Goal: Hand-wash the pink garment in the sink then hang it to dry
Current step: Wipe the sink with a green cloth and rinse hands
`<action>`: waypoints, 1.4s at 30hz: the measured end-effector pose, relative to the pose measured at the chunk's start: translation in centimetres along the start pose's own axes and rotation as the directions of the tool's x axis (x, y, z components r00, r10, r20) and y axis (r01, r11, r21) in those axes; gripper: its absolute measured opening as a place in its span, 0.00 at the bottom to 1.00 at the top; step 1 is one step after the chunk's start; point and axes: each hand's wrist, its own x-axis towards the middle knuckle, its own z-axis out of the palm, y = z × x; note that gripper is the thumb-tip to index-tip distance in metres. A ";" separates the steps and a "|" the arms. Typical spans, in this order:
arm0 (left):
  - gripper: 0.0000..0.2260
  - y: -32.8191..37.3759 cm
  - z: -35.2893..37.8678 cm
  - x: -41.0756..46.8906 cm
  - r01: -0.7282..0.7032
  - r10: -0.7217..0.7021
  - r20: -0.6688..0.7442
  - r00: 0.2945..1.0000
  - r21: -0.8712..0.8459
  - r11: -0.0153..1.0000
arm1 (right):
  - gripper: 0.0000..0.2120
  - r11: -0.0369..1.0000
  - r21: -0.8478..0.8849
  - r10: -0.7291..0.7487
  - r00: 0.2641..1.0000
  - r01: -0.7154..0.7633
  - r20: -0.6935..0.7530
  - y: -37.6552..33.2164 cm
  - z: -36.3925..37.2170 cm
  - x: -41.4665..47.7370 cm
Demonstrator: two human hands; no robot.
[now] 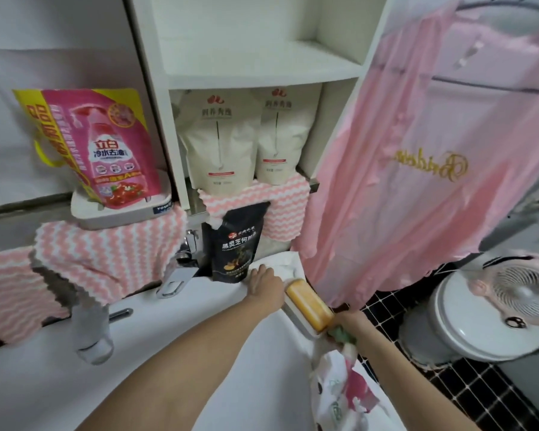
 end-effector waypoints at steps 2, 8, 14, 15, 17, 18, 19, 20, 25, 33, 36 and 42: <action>0.18 0.5 -0.5 -0.6 0.022 -0.027 -0.053 0.998 -0.091 0.996 | 0.06 0.998 0.063 -0.027 0.999 0.029 -0.030 -0.2 -0.3 0.2; 0.13 1.7 -3.6 -6.1 0.133 -0.275 -0.169 0.946 -0.572 0.810 | 0.11 0.964 0.129 -0.229 0.973 0.231 -0.032 -3.5 -1.5 -4.2; 0.05 -1.8 -8.2 -18.7 -0.028 -0.515 -0.133 0.847 -0.978 0.207 | 0.13 0.870 0.211 -0.485 0.852 0.446 0.196 -6.7 -1.2 -16.7; 0.05 -2.9 -8.9 -20.9 -0.070 -0.558 -0.114 0.822 -0.993 0.099 | 0.14 0.857 0.213 -0.512 0.825 0.470 0.240 -7.2 -0.7 -18.9; 0.05 -5.5 -10.4 -24.5 -0.176 -0.640 -0.095 0.763 -0.982 -0.065 | 0.14 0.825 0.242 -0.565 0.755 0.511 0.333 -8.4 1.0 -23.0; 0.04 -6.8 -11.1 -25.8 -0.213 -0.673 -0.087 0.735 -0.971 -0.107 | 0.15 0.805 0.246 -0.592 0.709 0.540 0.383 -9.0 2.0 -24.8; 0.04 -8.4 -11.9 -27.0 -0.241 -0.713 -0.084 0.696 -0.963 -0.123 | 0.17 0.780 0.247 -0.619 0.652 0.575 0.438 -9.8 3.4 -26.7; 0.05 -10.1 -12.5 -28.0 -0.264 -0.754 -0.084 0.651 -0.957 -0.121 | 0.22 0.755 0.254 -0.641 0.600 0.604 0.479 -10.5 4.8 -28.2; 0.04 -17.8 -14.6 -30.1 -0.250 -0.839 -0.123 0.530 -0.968 -0.016 | 0.29 0.674 0.254 -0.689 0.466 0.693 0.555 -14.2 13.1 -31.1; 0.11 -27.0 -11.5 -26.5 0.040 -0.888 -0.117 0.445 -0.988 0.149 | 0.28 0.537 0.034 -0.722 0.438 0.843 0.536 -17.7 22.8 -29.4; 0.11 -26.8 -12.3 -26.0 0.063 -0.898 -0.160 0.409 -0.977 0.203 | 0.30 0.442 -0.039 -0.787 0.408 0.896 0.463 -18.0 24.7 -29.1; 0.14 -27.3 -12.1 -24.3 0.101 -0.937 -0.113 0.331 -0.983 0.154 | 0.27 0.364 -0.074 -0.863 0.366 0.928 0.349 -18.4 26.3 -29.1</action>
